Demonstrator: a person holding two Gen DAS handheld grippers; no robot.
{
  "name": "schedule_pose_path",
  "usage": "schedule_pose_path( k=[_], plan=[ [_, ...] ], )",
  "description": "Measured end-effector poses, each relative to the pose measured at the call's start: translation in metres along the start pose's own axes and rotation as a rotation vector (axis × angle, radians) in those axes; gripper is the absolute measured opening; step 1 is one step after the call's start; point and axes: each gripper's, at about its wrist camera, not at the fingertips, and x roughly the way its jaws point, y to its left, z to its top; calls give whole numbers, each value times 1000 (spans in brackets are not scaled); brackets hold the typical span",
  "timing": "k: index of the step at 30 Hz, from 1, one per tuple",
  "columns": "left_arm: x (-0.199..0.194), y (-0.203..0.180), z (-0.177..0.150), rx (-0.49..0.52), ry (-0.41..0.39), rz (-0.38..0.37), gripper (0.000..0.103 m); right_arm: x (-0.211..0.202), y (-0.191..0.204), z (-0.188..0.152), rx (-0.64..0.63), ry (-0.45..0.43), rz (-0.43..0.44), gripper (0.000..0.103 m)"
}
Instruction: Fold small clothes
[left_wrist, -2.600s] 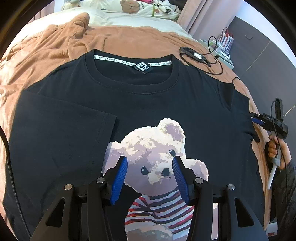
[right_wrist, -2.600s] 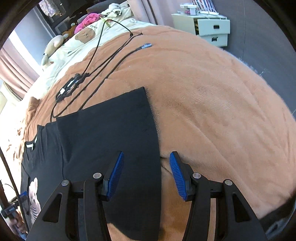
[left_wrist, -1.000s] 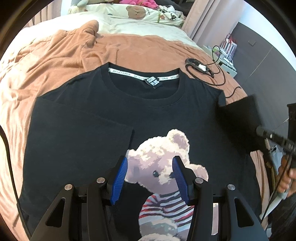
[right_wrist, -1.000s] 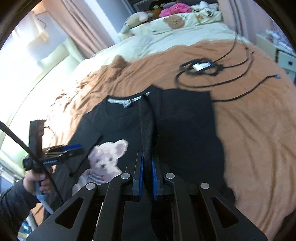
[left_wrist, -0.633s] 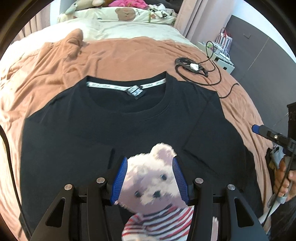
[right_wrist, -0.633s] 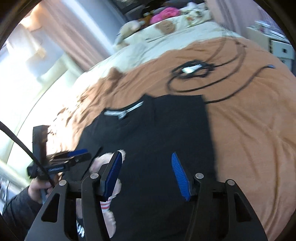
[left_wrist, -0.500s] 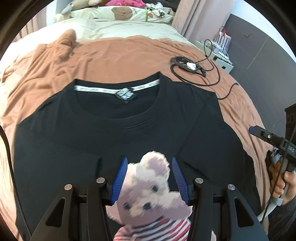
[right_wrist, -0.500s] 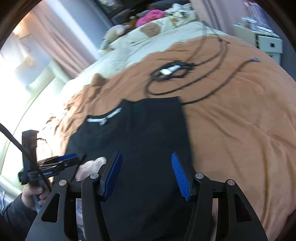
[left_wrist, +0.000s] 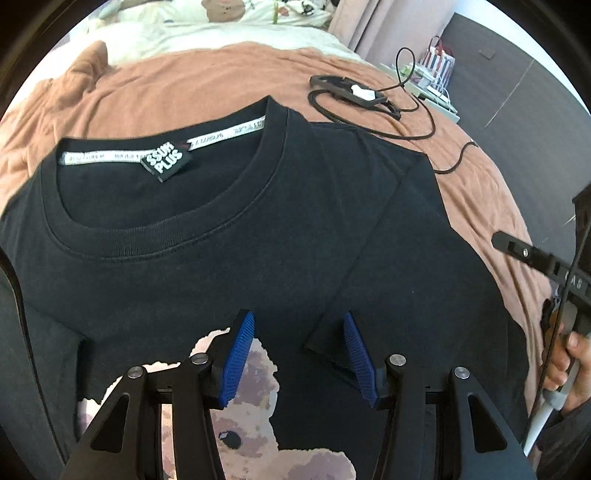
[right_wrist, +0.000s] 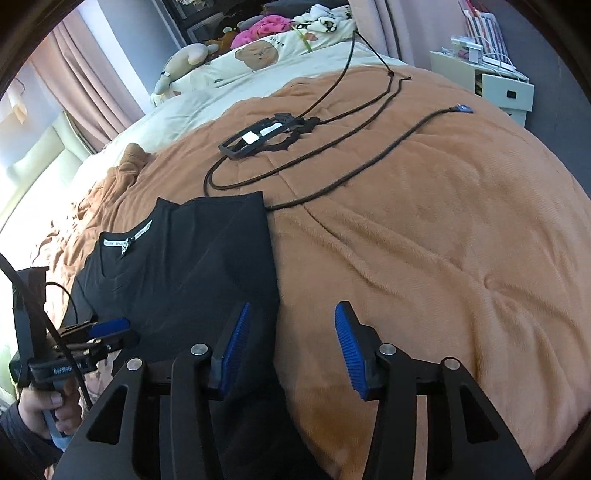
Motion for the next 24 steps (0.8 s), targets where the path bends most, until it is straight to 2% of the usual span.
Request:
schedule_pose_path(
  k=[1,2,3,4,7,11,14,16,18,20,22,24],
  plan=[
    [0,0,0,6,2,5,18,3,3,4,-8,3,-1,45],
    [1,0,1,7,13,-2,7,5,3,6,-14,6,-4,45],
    [1,-1,2,2,29,-18,0,9,3,9,-19,9,-14,45],
    [0,-2,3,11,28,-7,0,13,7,14,-23,12,-25,45],
    [-10,-7,7,64,0,30,0,27,12,25,-25,34,-18,45],
    [-24,1,16,55,-28,38,0,42,21,36,-42,41,-18,45],
    [-29,8,20,34,-34,-3,0,55,25,41,-59,46,-32,45],
    [-24,8,18,37,3,-26,0,61,27,42,-55,51,-32,45],
    [-18,6,15,33,34,-18,1,64,27,41,-49,53,-22,45],
    [-12,5,12,25,53,-15,8,65,26,38,-50,56,-24,45],
    [-8,7,10,3,62,-28,32,67,21,36,-25,65,-27,45],
    [-5,9,7,-15,63,-49,38,64,16,34,-10,63,-14,45]
  ],
)
